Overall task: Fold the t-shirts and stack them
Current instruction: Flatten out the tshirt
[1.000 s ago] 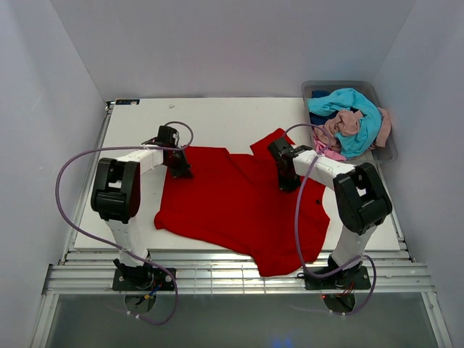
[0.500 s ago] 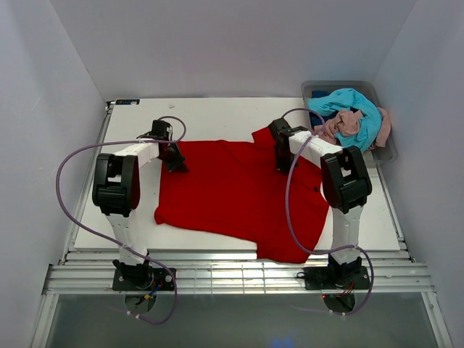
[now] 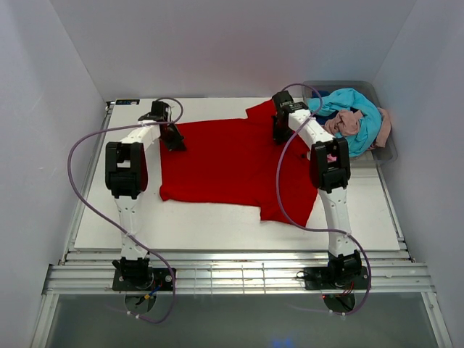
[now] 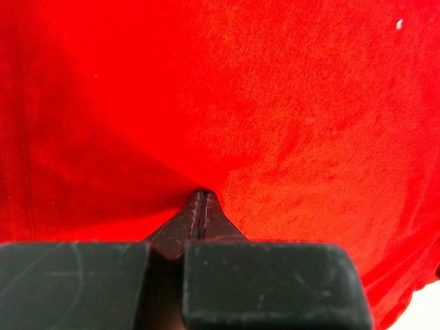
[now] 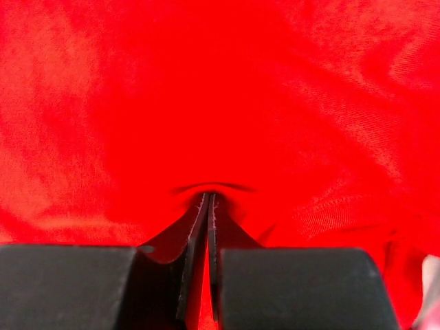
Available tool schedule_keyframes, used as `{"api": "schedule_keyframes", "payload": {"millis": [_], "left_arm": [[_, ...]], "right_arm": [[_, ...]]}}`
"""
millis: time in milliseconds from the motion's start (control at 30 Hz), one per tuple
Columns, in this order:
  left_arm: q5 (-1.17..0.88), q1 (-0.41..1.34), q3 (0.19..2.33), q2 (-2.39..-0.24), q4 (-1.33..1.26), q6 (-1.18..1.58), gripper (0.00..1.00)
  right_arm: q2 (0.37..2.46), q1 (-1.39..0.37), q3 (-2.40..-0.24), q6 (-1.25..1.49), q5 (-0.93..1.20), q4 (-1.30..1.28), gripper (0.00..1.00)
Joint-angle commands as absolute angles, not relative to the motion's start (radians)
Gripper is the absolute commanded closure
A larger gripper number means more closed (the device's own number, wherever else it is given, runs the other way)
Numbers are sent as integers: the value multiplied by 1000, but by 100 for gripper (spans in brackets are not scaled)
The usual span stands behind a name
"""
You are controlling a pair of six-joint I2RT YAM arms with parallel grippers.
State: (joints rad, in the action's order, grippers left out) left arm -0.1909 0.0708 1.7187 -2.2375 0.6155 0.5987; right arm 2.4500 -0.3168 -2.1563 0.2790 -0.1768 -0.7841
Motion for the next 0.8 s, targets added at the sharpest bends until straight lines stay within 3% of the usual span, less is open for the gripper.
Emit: {"api": "schedule_keyframes", "payload": {"millis": [0,67,167,200,233,267,300,367,400,500,567,600,700,767], "left_arm": [[-123,64,1853,-2361,673,569,100],[-117,63,1906,-2375,675,552,100],[-107,63,1973,-2344,646,529,99],[-106,63,1970,-2298,632,525,92],[-101,64,1961,-2269,614,516,71],[-100,64,1945,-2237,594,509,56],[-97,66,1928,-2203,557,505,39],[-77,66,1873,-2103,537,488,17],[-74,66,1847,-2067,519,479,15],[-52,66,1720,-1944,514,448,15],[-23,66,1614,-1889,532,439,22],[-15,64,1576,-1875,546,434,38],[49,64,1436,-1839,560,436,65],[60,66,1381,-1827,561,440,67]], "right_arm": [[2525,-282,-2229,233,-32,-781,92],[2508,-279,-2214,201,-11,-723,90],[2386,-279,-2085,173,40,-576,80],[2300,-279,-2045,170,41,-537,75],[2263,-279,-2011,167,43,-507,66],[2226,-279,-1965,166,46,-483,47],[2195,-279,-1953,158,57,-467,38],[2116,-284,-1925,147,69,-472,31],[2065,-287,-1911,143,71,-486,31],[1982,-311,-1806,129,68,-499,33],[1896,-334,-1732,133,66,-502,38],[1838,-342,-1657,138,67,-502,41],[1742,-383,-1522,161,57,-502,58],[1701,-420,-1473,173,43,-517,62]]}}
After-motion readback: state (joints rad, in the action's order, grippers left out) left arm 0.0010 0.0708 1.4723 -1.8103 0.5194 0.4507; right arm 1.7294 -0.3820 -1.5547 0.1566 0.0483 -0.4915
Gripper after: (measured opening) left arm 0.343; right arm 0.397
